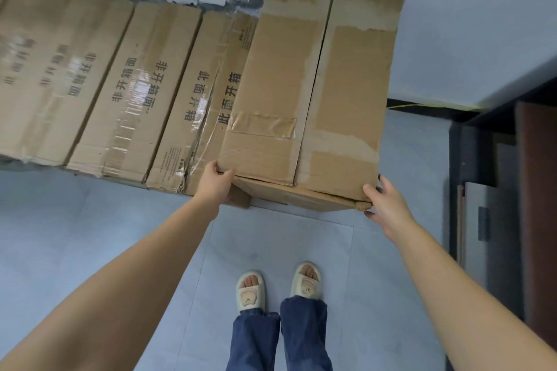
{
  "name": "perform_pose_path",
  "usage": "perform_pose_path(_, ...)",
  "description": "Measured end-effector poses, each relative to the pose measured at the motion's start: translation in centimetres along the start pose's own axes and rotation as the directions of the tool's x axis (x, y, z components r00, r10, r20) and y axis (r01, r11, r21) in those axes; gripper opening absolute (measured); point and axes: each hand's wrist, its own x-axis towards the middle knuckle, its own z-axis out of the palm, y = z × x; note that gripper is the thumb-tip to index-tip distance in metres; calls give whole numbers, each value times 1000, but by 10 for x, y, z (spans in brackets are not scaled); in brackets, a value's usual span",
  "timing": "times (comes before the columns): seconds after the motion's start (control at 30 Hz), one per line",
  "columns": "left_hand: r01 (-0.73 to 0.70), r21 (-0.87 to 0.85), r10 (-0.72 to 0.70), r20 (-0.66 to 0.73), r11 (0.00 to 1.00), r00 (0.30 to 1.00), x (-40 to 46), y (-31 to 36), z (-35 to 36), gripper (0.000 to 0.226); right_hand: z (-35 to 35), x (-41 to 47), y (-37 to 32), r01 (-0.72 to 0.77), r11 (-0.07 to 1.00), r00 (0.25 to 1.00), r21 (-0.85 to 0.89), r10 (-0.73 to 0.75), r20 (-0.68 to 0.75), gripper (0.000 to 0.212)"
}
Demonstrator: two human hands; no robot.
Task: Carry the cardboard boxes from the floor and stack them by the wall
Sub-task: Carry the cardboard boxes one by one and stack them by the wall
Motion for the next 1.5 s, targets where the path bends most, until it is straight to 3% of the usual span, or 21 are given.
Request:
perform_pose_path(0.1, -112, 120, 111, 19, 986, 994, -37, 22, -18, 55, -13, -48, -25, 127, 981, 991, -149, -131, -15, 58)
perform_pose_path(0.2, -251, 139, 232, 140, 958, 963, -90, 42, -45, 48, -31, -126, -46, 314, 943, 946, -115, -301, 119, 47)
perform_pose_path(0.37, -426, 66, 393, 282, 902, 875, -167, 40, -85, 29, -49, -218, -43, 453, 878, 878, -152, -410, 249, 44)
perform_pose_path(0.43, -509, 38, 446, 427, 860, 786, -225, 40, -118, 36, -44, -303, -18, 462, 880, 887, -106, -459, 55, 47)
perform_pose_path(0.53, -523, -36, 494, 391, 851, 776, -249, 28, -131, 38, -38, -334, 1, 485, 872, 874, -68, -486, -3, 48)
perform_pose_path(0.6, -555, -46, 517, 436, 830, 737, -265, 19, -143, 39, -24, -366, 24, 453, 891, 882, 0, -449, -141, 49)
perform_pose_path(0.73, -652, -4, 550, 542, 758, 636, -284, 15, -155, 39, 14, -430, 75, 435, 894, 831, 109, -352, -432, 46)
perform_pose_path(0.9, -740, 13, 532, 687, 673, 496, -308, 3, -150, 38, 51, -499, 123, 409, 874, 740, 262, -149, -656, 41)
perform_pose_path(1.03, -807, -14, 471, 818, 591, 330, -336, -7, -131, 31, 67, -547, 160, 416, 842, 644, 343, -7, -765, 34)
perform_pose_path(1.27, -889, -92, 249, 968, 449, 25, -416, -65, -76, 35, 96, -657, 252, 493, 762, 371, 421, 253, -893, 46)
perform_pose_path(1.4, -882, -173, 118, 984, 438, -134, -486, -144, -64, 36, 125, -729, 328, 509, 729, 250, 457, 383, -889, 38)
perform_pose_path(1.5, -855, -219, 17, 971, 471, -239, -549, -213, -68, 37, 147, -791, 385, 506, 716, 167, 481, 466, -869, 44)
